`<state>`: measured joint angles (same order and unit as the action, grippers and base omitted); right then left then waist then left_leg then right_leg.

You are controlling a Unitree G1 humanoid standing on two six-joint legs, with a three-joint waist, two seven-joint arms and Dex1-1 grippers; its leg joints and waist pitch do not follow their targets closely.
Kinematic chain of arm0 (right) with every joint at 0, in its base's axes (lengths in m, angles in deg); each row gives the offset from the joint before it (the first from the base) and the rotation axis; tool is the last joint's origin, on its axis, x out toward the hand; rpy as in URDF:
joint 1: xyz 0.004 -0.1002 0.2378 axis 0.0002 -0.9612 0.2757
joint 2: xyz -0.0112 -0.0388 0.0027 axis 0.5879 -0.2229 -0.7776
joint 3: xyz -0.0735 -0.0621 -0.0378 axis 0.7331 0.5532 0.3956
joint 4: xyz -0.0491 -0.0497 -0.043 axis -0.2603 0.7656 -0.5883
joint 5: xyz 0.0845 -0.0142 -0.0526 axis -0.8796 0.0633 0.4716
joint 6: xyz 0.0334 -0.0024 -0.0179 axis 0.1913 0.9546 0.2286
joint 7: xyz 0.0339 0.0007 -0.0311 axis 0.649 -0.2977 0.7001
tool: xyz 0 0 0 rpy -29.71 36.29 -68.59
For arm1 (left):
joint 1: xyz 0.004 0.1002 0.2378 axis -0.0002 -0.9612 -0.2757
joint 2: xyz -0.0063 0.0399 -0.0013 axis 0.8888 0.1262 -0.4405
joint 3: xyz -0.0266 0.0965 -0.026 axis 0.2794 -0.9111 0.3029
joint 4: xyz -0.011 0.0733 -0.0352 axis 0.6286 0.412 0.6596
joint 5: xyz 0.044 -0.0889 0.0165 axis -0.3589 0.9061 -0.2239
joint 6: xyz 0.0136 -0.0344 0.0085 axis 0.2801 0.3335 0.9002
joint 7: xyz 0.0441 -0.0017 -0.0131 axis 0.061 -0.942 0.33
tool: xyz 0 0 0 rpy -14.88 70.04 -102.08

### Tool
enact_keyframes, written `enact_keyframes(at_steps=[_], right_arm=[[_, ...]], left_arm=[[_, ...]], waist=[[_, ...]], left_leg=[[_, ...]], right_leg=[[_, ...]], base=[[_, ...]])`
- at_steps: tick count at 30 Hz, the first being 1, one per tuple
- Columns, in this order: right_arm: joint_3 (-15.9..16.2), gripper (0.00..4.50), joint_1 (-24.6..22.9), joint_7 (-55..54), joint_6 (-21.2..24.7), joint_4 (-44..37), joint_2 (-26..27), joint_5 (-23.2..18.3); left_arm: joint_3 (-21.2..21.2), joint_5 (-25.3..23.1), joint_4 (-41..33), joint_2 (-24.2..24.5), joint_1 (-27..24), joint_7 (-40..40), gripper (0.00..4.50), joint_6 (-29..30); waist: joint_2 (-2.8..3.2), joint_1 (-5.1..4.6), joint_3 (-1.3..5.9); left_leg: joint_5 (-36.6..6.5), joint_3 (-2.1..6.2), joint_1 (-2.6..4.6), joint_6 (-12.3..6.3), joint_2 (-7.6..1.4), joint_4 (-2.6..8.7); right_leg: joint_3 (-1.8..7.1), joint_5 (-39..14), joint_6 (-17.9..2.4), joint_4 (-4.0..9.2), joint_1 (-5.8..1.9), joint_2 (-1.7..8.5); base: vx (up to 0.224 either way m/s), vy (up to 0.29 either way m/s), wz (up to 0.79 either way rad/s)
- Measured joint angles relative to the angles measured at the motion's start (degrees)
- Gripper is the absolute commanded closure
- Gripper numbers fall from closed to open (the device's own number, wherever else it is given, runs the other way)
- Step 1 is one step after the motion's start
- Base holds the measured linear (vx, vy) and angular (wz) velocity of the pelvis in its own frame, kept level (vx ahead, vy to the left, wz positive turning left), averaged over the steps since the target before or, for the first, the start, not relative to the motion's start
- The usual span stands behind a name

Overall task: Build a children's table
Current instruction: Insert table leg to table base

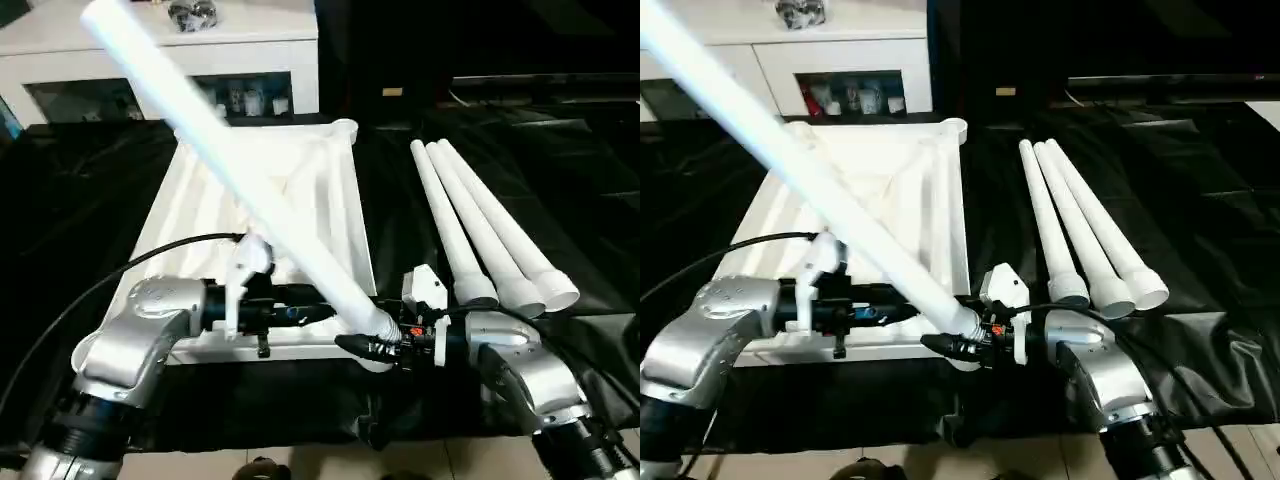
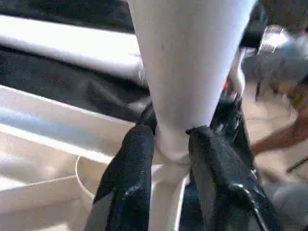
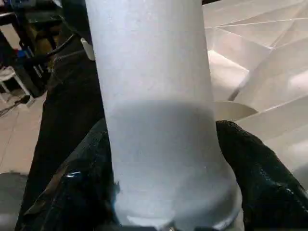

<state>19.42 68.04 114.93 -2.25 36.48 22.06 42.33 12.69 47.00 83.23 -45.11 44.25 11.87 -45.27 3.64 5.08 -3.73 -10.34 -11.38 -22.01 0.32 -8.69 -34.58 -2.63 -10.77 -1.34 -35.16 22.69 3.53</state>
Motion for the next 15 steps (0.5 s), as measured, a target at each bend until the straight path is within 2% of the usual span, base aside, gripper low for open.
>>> enact_keyframes(at_steps=[1, 6, 12, 15], right_arm=[[-0.1, 1.72, -0.1, -0.3, 0.0, 0.1, 0.1, -0.1], [-0.2, 1.73, -0.1, -0.8, 0.0, 0.1, 0.3, -0.3], [-0.2, 1.73, -0.1, -0.8, -0.1, 0.3, 0.3, -0.6], [-0.1, 1.73, 0.0, -0.8, -0.1, 0.3, 0.3, -0.5]], left_arm=[[1.9, 2.9, -0.3, -1.3, -0.9, 0.3, 2.71, 1.4], [5.0, 9.6, -1.4, -4.3, -1.4, 1.7, 2.44, 5.6], [4.9, 11.1, -1.5, -8.5, 0.0, 4.1, 1.90, 5.9], [4.9, 12.0, -1.2, -10.7, 2.3, 5.4, 1.78, 5.7]], waist=[[0.07, -0.03, 0.04], [0.06, 0.01, 0.04], [0.04, -0.07, 0.05], [0.04, -0.13, 0.05]], left_leg=[[0.0, -0.01, 0.00, 0.00, 0.00, -0.01], [0.0, 0.00, -0.01, 0.00, 0.00, -0.03], [0.0, 0.00, -0.01, 0.00, 0.00, -0.07], [0.0, 0.00, -0.01, -0.01, 0.00, -0.09]], right_leg=[[0.01, 0.0, 0.0, 0.01, 0.00, 0.00], [0.02, -0.2, 0.3, 0.04, -0.01, 0.00], [0.03, -0.2, 0.3, 0.07, -0.01, 0.00], [0.03, -0.2, 0.3, 0.09, -0.01, 0.00]], base=[[0.000, 0.000, 0.00], [0.000, 0.000, 0.00], [0.000, 0.000, 0.00], [0.000, 0.000, 0.00]])
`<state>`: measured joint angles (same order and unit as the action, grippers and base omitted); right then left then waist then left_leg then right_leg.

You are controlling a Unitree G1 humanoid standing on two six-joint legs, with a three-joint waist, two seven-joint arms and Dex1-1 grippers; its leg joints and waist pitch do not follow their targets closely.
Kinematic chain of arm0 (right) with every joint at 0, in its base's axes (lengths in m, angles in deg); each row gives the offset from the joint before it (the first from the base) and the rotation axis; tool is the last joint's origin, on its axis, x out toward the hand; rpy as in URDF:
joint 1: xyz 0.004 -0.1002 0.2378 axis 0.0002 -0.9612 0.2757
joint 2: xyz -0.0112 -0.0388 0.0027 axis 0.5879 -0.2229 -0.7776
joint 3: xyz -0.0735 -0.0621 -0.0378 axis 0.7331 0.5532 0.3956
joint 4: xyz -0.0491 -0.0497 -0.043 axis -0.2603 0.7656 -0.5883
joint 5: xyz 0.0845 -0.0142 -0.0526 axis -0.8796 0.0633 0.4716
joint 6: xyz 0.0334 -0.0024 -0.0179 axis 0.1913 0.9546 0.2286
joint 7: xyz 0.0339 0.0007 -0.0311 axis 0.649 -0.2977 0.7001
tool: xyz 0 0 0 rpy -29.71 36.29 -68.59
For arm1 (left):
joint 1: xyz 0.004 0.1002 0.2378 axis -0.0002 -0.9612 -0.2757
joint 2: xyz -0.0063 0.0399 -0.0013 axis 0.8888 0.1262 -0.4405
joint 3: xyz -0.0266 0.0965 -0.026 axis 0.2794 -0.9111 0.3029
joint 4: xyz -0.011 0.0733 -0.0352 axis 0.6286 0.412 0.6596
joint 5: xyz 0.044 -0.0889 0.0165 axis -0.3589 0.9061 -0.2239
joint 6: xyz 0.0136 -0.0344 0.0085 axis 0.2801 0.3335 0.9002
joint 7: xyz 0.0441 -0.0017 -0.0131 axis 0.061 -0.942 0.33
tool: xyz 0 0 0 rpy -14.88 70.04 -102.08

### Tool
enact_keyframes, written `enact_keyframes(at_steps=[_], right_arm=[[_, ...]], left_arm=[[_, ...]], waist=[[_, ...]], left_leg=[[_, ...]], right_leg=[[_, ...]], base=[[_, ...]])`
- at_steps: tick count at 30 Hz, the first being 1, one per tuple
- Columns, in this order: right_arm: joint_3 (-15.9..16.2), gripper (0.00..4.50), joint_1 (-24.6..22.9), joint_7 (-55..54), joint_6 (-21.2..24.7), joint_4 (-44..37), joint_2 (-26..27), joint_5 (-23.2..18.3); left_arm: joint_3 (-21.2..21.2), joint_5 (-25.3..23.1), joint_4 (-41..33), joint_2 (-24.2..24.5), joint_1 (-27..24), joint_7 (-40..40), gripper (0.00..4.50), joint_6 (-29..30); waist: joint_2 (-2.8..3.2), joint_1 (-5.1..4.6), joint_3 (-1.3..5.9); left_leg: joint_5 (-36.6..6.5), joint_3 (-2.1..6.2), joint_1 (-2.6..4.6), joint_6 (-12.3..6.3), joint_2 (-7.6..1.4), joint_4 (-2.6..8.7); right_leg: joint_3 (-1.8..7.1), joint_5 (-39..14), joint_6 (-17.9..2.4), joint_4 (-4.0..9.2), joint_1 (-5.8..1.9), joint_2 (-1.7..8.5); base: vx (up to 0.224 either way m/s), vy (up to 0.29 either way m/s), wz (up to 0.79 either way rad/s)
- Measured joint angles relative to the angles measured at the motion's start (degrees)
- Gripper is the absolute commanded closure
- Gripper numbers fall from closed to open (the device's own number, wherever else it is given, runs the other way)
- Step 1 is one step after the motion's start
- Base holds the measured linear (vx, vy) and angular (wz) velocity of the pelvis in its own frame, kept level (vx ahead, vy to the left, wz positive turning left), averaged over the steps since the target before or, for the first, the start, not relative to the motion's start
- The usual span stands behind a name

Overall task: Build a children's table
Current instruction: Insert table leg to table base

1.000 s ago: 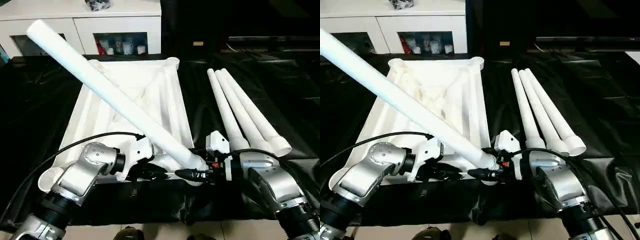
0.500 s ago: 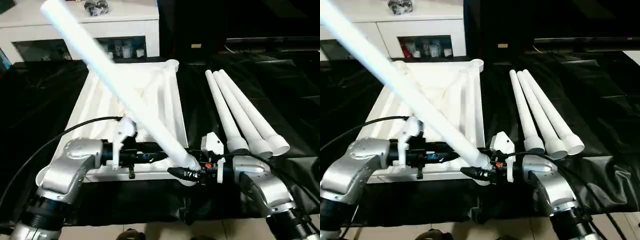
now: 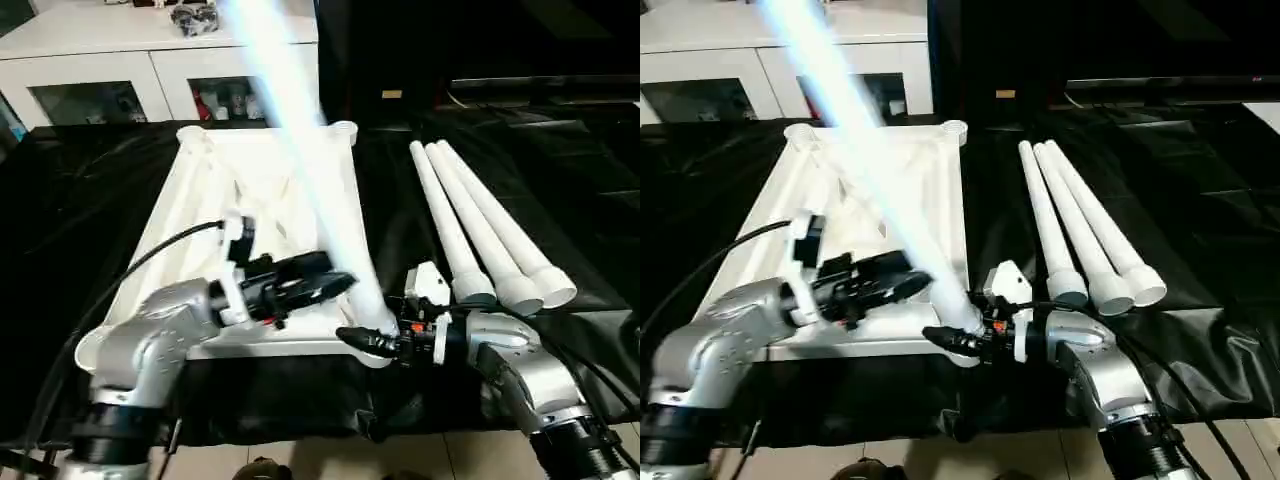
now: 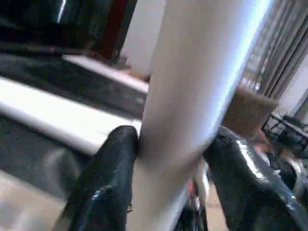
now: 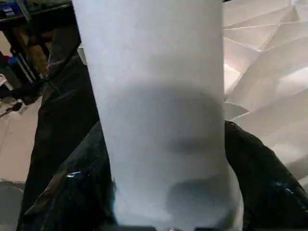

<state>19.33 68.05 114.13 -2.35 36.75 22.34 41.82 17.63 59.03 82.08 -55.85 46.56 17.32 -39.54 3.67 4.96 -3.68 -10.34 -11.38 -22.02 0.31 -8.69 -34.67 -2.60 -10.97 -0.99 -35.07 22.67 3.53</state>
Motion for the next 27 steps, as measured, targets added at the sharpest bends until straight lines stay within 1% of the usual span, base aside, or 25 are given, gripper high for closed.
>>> enact_keyframes(at_steps=[3, 5, 11, 12, 15, 17, 18, 20, 21, 24, 27], right_arm=[[0.1, 1.74, 0.0, 0.3, 0.0, 0.0, 0.1, 0.0], [0.1, 1.74, 0.0, 0.4, -0.1, 0.0, 0.0, -0.1], [0.2, 1.74, 0.0, 0.6, -0.4, 0.0, 0.0, -0.1], [0.2, 1.74, 0.0, 0.6, -0.4, 0.0, 0.0, -0.1], [0.2, 1.74, 0.0, 0.6, -0.6, 0.0, 0.0, 0.0], [0.1, 1.74, 0.0, 0.4, -0.6, 0.0, 0.1, 0.0], [0.1, 1.74, 0.0, 0.4, -0.6, 0.0, 0.0, 0.0], [0.1, 1.74, 0.1, 0.3, -0.6, 0.1, 0.1, 0.0], [0.1, 1.74, 0.1, 0.2, -0.6, 0.1, 0.1, 0.0], [0.0, 1.74, 0.1, 0.2, -0.6, 0.1, 0.0, -0.1], [0.0, 1.74, 0.0, 0.2, -0.5, 0.2, 0.0, -0.2]], left_arm=[[0.1, 1.7, -0.2, -1.1, 1.6, 1.0, 1.46, 0.1], [0.0, 2.2, -0.5, -1.9, 1.6, 1.4, 1.41, 0.2], [-3.1, -0.3, -1.1, -1.8, 4.0, 1.8, 1.39, -0.9], [-3.4, -0.3, -1.2, -1.8, 4.1, 1.9, 1.66, -1.0], [-3.5, -0.3, -1.2, -2.0, 4.3, 2.6, 1.73, -1.0], [-3.6, -0.5, -0.9, -2.3, 5.0, 3.2, 1.99, -1.0], [-3.6, -0.8, -0.9, -2.4, 5.6, 3.4, 1.99, -1.1], [-3.9, -1.2, -0.9, -2.5, 6.4, 3.8, 2.21, -1.3], [-4.5, -2.1, -0.9, -2.3, 6.8, 4.0, 2.21, -1.6], [-5.7, -3.3, -1.2, -1.7, 7.9, 4.7, 2.56, -1.7], [-6.8, -4.6, -2.1, -1.8, 8.6, 6.1, 2.67, -1.5]], waist=[[0.02, -0.06, 0.02], [0.01, -0.07, 0.03], [0.01, -0.10, 0.03], [0.02, -0.14, 0.04], [0.02, -0.16, 0.04], [0.01, -0.13, 0.03], [0.01, -0.13, 0.03], [0.02, -0.20, 0.04], [0.02, -0.21, 0.03], [0.05, -0.17, 0.06], [0.05, -0.17, 0.06]], left_leg=[[0.0, 0.00, 0.01, 0.00, 0.00, -0.01], [0.0, 0.00, 0.00, 0.00, 0.00, -0.01], [0.0, 0.01, 0.00, 0.00, -0.02, -0.01], [0.0, 0.01, 0.00, 0.00, -0.02, -0.01], [0.0, 0.01, 0.00, 0.00, -0.02, -0.01], [0.0, 0.01, -0.01, 0.00, -0.03, -0.01], [0.0, 0.01, -0.01, 0.00, -0.03, -0.01], [0.0, 0.01, 0.00, 0.00, -0.03, -0.02], [0.0, 0.01, 0.00, 0.00, -0.03, -0.02], [0.0, 0.01, 0.00, 0.00, -0.03, -0.02], [0.0, 0.01, 0.00, 0.00, -0.03, -0.03]], right_leg=[[0.00, 0.0, 0.0, 0.00, 0.00, 0.00], [-0.01, 0.0, 0.0, 0.00, 0.01, 0.00], [-0.01, 0.0, 0.0, 0.00, 0.01, -0.01], [-0.02, 0.0, 0.0, 0.00, 0.01, -0.01], [-0.02, 0.0, 0.0, -0.01, 0.02, -0.01], [-0.03, 0.0, 0.0, -0.01, 0.02, -0.02], [-0.02, 0.0, 0.0, -0.01, 0.01, -0.02], [-0.02, 0.0, 0.0, 0.00, 0.01, -0.02], [-0.02, 0.0, 0.0, 0.00, 0.02, -0.02], [-0.02, 0.0, 0.0, 0.00, 0.00, -0.02], [-0.02, 0.0, 0.0, 0.00, 0.00, -0.02]], base=[[0.000, 0.000, 0.00], [0.000, 0.000, 0.00], [0.000, 0.000, 0.00], [0.000, 0.000, 0.00], [0.000, 0.000, 0.00], [0.000, 0.000, 0.00], [0.000, 0.000, 0.00], [0.000, 0.000, 0.00], [0.000, 0.000, 0.00], [0.000, 0.000, 0.00], [0.000, 0.000, 0.00]])
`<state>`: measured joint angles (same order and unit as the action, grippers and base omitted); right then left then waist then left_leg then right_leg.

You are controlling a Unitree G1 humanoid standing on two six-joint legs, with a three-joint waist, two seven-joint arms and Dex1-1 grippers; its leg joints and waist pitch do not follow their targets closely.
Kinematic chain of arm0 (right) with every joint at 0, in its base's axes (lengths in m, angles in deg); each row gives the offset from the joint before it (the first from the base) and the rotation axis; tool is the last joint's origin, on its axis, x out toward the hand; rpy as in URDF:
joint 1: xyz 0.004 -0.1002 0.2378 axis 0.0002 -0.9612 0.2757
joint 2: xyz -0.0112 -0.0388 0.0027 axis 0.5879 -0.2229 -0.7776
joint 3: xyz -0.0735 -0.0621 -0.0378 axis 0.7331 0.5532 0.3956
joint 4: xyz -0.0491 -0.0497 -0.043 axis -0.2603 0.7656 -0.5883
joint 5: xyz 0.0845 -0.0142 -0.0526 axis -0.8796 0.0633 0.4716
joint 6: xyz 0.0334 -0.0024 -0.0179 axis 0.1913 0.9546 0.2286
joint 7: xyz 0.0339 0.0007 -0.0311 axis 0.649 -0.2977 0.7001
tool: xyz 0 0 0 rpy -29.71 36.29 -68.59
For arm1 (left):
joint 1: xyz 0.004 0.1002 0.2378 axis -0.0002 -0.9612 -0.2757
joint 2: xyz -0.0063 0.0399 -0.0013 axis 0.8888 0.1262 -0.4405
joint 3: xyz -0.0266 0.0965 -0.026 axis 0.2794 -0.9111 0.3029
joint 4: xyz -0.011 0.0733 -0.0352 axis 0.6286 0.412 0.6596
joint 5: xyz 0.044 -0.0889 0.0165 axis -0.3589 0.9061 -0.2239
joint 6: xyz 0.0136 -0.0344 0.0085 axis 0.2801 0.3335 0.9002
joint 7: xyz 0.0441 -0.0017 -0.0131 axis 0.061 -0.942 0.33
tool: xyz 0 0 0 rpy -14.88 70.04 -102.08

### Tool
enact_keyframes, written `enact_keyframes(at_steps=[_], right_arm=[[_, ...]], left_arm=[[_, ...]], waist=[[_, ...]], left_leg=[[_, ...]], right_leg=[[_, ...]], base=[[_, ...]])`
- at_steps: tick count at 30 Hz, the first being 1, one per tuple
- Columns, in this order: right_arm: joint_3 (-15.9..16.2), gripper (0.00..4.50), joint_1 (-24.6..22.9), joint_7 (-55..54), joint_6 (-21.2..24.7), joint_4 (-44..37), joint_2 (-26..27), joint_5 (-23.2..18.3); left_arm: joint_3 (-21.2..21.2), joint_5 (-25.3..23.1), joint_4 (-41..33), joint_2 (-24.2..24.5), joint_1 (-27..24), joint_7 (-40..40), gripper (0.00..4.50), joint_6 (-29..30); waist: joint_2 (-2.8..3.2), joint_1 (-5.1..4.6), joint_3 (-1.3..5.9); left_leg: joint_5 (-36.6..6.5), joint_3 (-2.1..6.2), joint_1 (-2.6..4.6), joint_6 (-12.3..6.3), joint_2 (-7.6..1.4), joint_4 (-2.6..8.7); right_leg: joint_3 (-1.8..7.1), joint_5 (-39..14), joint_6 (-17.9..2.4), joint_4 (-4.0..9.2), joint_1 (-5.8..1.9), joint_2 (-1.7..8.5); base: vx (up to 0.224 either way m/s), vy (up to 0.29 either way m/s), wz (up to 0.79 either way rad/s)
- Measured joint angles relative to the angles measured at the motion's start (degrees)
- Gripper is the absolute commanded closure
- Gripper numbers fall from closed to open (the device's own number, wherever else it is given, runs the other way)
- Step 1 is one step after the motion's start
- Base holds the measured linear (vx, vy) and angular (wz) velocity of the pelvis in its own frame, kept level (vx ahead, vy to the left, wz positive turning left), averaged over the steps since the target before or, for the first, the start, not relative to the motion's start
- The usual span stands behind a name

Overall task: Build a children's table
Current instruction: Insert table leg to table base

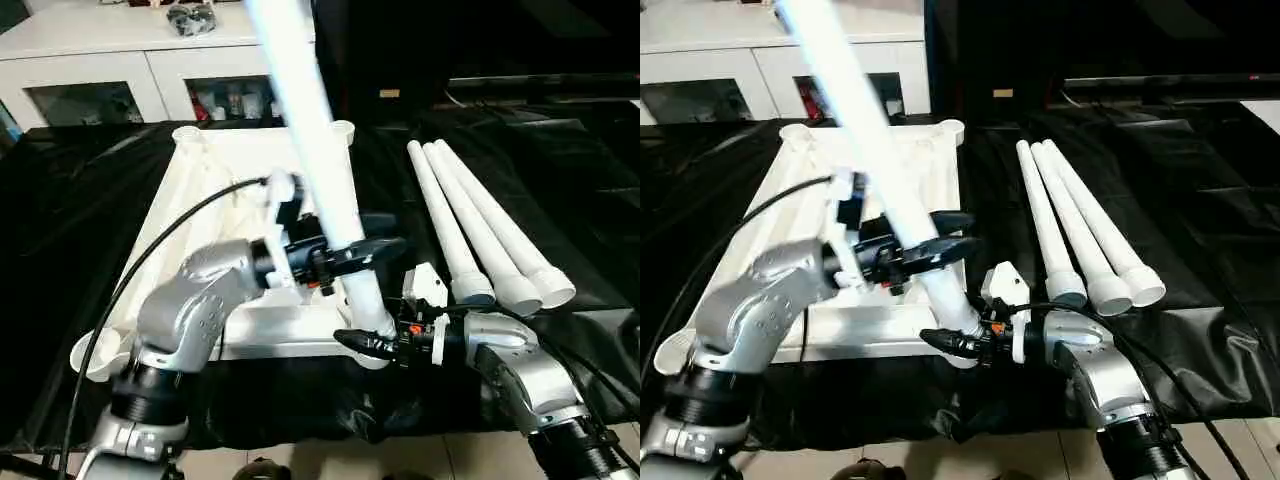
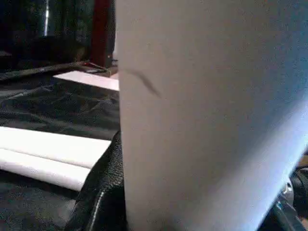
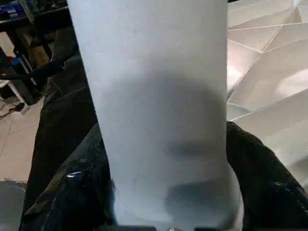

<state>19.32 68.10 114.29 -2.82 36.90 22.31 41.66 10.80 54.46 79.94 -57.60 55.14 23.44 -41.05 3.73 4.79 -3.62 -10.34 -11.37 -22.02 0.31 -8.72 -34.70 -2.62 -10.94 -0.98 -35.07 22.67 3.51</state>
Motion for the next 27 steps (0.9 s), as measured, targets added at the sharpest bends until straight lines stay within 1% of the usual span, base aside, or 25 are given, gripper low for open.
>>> enact_keyframes(at_steps=[9, 10, 11, 12, 14, 15, 17, 21, 24, 27], right_arm=[[-0.2, 1.74, -0.1, -0.9, 0.1, -0.1, -0.2, 0.0], [-0.3, 1.18, -0.2, -1.3, 0.2, -0.2, -0.2, 0.0], [-0.5, 1.18, -0.5, -1.6, 0.4, -0.5, -0.2, -0.1], [-0.6, 1.04, -0.5, -1.9, 0.8, -0.6, -0.1, -0.2], [-0.9, 1.02, -0.7, -2.6, 1.4, -0.7, -0.2, -0.2], [-1.1, 0.84, -0.9, -2.7, 1.6, -1.2, -0.5, -0.2], [-1.2, 0.64, -1.2, -2.9, 1.8, -3.3, -1.7, -0.2], [-2.7, 0.57, -1.2, -3.0, 1.9, -5.4, -3.0, -0.6], [-2.8, 0.57, -1.2, -3.0, 2.2, -5.4, -3.5, -0.7], [-2.8, 0.57, -1.2, -3.0, 2.6, -5.4, -4.0, -0.7]], left_arm=[[-3.8, -3.1, -0.5, -0.1, 2.9, 1.7, 2.71, 0.3], [-4.5, -3.5, -0.4, -0.1, 3.5, 2.1, 2.71, 0.4], [-5.2, -4.1, -0.4, -0.2, 4.1, 2.4, 2.71, 0.5], [-5.8, -4.6, -0.4, -0.3, 4.5, 2.8, 2.71, 0.6], [-6.8, -5.3, -0.4, -0.7, 5.0, 3.4, 2.71, 0.6], [-7.0, -5.5, -0.4, -0.7, 5.2, 3.5, 2.71, 0.6], [-7.6, -5.8, -0.1, -0.7, 5.8, 3.6, 2.71, 0.7], [-8.5, -6.6, 0.0, -0.9, 6.7, 4.0, 2.72, 1.8], [-8.8, -6.8, 0.2, -0.9, 7.1, 4.1, 2.73, 2.2], [-8.7, -6.7, 1.3, -1.5, 8.2, 4.9, 2.73, 4.0]], waist=[[0.12, -0.02, 0.08], [0.12, -0.01, 0.08], [0.12, 0.05, 0.08], [0.16, 0.04, 0.10], [0.23, 0.02, 0.15], [0.23, 0.05, 0.14], [0.23, 0.11, 0.15], [0.23, 0.03, 0.15], [0.23, -0.10, 0.15], [0.22, -0.36, 0.14]], left_leg=[[0.0, 0.01, 0.07, 0.00, 0.00, -0.04], [0.0, 0.02, 0.08, 0.00, 0.00, -0.04], [0.0, 0.03, 0.08, 0.00, 0.00, -0.04], [0.0, 0.03, 0.08, 0.00, 0.00, -0.03], [0.0, 0.03, 0.14, 0.00, 0.00, -0.07], [0.0, 0.03, 0.13, 0.00, 0.00, -0.08], [0.0, 0.02, 0.14, 0.00, 0.00, -0.08], [0.0, 0.03, 0.25, -0.01, 0.00, -0.10], [0.0, 0.04, 0.36, -0.01, 0.00, -0.10], [0.0, 0.05, 0.47, -0.01, 0.00, -0.06]], right_leg=[[0.00, 0.0, 0.0, 0.04, -0.10, 0.00], [-0.01, 0.0, 0.0, 0.05, -0.10, 0.00], [-0.01, 0.0, 0.0, 0.06, -0.11, 0.00], [-0.01, 0.0, 0.0, 0.09, -0.13, 0.00], [0.00, 0.0, 0.1, 0.11, -0.21, 0.00], [0.00, 0.0, 0.1, 0.12, -0.21, 0.00], [0.00, -0.1, 0.1, 0.16, -0.24, 0.00], [-0.01, -0.1, 0.1, 0.27, -0.37, 0.00], [-0.03, -0.1, 0.1, 0.38, -0.46, 0.00], [-0.09, -0.1, 0.1, 0.61, -0.63, 0.00]], base=[[0.000, 0.000, 0.00], [0.000, 0.000, 0.00], [0.000, 0.000, 0.00], [0.000, 0.000, 0.00], [0.000, 0.000, 0.00], [0.000, 0.000, 0.00], [0.000, 0.000, 0.00], [0.000, 0.000, 0.00], [0.000, 0.000, 0.00], [0.000, 0.000, 0.00]])
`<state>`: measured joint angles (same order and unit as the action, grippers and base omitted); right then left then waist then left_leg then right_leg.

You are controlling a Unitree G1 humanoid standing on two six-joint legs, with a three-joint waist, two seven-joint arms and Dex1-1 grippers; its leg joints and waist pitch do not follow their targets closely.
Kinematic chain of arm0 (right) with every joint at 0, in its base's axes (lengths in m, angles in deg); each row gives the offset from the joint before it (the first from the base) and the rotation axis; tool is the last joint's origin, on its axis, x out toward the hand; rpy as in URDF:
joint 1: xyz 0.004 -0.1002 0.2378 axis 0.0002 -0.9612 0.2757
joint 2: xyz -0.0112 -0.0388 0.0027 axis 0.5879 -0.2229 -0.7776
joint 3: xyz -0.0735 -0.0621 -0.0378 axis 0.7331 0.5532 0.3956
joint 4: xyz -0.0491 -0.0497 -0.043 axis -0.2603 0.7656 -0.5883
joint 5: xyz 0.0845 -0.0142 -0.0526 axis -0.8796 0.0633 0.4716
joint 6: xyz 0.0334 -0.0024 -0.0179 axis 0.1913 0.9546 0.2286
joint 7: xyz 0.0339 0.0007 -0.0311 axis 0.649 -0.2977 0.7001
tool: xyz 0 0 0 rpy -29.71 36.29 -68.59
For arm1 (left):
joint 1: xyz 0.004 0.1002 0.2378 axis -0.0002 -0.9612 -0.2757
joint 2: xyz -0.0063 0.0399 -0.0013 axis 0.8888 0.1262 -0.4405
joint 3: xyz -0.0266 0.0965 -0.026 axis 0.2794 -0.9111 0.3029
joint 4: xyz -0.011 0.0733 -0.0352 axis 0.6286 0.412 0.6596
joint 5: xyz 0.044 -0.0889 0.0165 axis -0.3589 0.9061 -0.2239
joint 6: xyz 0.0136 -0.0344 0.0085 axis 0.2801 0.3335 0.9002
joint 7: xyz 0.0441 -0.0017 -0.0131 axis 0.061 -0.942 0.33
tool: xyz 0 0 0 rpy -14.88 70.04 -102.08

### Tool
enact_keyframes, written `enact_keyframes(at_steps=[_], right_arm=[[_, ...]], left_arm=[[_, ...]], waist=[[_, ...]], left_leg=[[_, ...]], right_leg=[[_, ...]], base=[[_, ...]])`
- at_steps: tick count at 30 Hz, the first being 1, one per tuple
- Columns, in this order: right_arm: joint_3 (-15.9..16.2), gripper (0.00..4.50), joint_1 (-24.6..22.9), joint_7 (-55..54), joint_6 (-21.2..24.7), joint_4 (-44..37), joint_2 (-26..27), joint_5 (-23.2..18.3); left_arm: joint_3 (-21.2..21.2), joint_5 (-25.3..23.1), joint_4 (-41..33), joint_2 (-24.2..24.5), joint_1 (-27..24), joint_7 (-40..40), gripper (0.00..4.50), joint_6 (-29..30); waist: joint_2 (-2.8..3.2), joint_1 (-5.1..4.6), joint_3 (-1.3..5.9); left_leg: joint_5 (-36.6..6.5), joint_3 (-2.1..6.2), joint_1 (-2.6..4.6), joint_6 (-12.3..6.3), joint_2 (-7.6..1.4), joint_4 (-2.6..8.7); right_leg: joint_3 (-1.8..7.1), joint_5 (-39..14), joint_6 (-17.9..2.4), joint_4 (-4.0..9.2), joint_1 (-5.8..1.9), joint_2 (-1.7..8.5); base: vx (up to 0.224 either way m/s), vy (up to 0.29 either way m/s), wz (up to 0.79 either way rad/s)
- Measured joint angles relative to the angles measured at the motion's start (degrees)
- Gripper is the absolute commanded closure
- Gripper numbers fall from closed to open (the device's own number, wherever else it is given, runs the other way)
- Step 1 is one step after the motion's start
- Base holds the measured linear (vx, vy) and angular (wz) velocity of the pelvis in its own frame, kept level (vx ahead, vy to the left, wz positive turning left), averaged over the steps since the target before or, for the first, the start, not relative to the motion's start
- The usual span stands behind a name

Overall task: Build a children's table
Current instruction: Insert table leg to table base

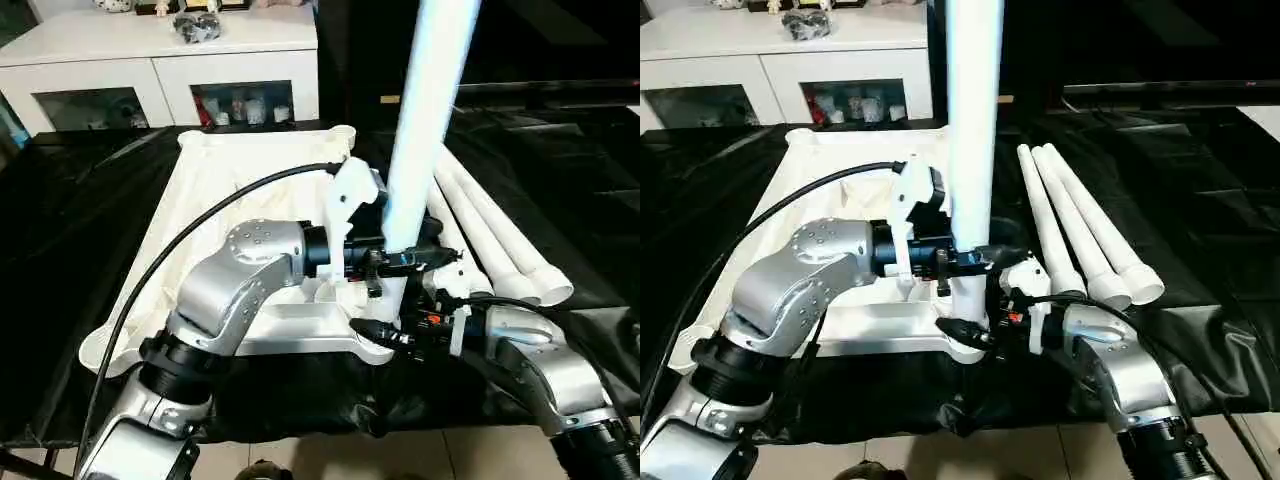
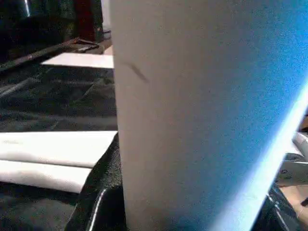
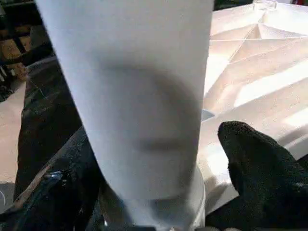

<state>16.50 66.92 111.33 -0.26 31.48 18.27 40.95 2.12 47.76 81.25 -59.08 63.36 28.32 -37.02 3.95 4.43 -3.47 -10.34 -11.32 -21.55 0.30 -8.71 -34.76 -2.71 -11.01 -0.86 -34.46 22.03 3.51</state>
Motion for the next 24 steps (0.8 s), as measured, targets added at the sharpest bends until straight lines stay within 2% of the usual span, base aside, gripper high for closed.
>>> enact_keyframes(at_steps=[6, 24], right_arm=[[0.1, 0.57, 1.1, 0.3, 0.2, 0.0, -0.4, 0.0], [2.9, 0.57, 5.5, 2.9, 3.5, 3.3, 0.1, 0.1]], left_arm=[[1.1, 1.0, 1.7, -0.6, 1.5, 1.5, 2.73, 3.3], [1.1, 1.2, 1.8, -0.8, 2.1, 1.2, 2.73, 4.4]], waist=[[-0.03, -0.95, -0.02], [-0.14, -0.97, 0.00]], left_leg=[[0.0, -0.01, 0.04, -0.01, 0.01, 0.02], [0.0, -0.02, 0.05, -0.02, 0.02, 0.11]], right_leg=[[-0.03, 0.0, 0.0, 0.45, -0.20, 0.02], [-0.01, 0.0, 0.0, 0.40, -0.19, 0.03]], base=[[0.000, 0.000, 0.00], [0.000, 0.000, 0.00]])
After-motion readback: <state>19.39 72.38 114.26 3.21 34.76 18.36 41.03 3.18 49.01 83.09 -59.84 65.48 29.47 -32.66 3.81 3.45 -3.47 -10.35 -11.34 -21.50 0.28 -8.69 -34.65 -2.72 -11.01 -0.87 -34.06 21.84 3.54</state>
